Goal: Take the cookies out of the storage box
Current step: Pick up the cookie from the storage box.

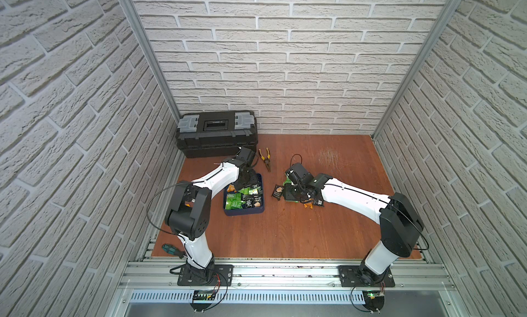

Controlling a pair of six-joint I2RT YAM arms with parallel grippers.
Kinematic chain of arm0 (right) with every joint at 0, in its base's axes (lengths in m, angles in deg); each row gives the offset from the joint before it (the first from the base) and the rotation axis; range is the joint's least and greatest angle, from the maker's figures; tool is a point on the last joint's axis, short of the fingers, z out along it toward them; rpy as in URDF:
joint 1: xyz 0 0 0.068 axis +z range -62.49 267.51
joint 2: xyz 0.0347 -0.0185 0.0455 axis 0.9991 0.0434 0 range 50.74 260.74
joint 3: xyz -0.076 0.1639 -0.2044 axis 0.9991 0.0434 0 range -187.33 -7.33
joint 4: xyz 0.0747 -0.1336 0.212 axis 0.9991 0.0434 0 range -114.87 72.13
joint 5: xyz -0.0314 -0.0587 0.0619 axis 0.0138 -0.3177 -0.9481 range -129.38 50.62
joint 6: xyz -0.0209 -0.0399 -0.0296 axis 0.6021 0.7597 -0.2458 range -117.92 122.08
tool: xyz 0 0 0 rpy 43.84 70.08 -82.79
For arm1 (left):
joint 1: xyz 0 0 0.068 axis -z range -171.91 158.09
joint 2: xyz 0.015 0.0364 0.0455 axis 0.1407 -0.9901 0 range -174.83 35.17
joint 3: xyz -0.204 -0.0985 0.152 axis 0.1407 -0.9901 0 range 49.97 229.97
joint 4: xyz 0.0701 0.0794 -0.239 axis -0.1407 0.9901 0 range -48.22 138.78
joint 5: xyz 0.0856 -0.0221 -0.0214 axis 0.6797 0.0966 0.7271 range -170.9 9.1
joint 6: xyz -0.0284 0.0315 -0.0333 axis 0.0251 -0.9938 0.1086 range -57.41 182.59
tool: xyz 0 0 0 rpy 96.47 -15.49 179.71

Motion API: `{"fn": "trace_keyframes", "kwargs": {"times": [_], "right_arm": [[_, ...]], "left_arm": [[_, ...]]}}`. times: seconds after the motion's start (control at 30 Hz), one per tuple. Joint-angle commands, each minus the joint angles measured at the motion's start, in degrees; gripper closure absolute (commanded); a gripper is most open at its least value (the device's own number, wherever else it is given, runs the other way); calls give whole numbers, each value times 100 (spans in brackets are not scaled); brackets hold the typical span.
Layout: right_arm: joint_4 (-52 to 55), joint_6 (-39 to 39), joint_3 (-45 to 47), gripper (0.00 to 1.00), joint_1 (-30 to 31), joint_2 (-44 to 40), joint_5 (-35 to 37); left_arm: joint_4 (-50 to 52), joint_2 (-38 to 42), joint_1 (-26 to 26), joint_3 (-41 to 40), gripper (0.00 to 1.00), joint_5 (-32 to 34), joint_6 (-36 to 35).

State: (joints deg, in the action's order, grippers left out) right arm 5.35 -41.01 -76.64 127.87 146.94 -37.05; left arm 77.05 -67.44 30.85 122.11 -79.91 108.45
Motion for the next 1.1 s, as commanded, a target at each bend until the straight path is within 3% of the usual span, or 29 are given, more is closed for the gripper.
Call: {"fn": "trace_keyframes", "kwargs": {"times": [0.0,0.17,0.3,0.53,1.07], "right_arm": [[-69,34,-48,54,25,-130,40],[-86,35,2,54,30,-146,33],[-103,46,-37,54,25,-106,-2],[-69,69,-75,54,25,-125,39],[28,73,-44,54,25,-176,62]], "left_arm": [[143,-123,-27,310,33,127,-14],[313,-49,-26,227,37,561,59],[299,-122,-26,322,40,683,-362],[277,-535,-56,609,35,664,-1402],[180,-886,-131,597,42,571,-1936]]}}
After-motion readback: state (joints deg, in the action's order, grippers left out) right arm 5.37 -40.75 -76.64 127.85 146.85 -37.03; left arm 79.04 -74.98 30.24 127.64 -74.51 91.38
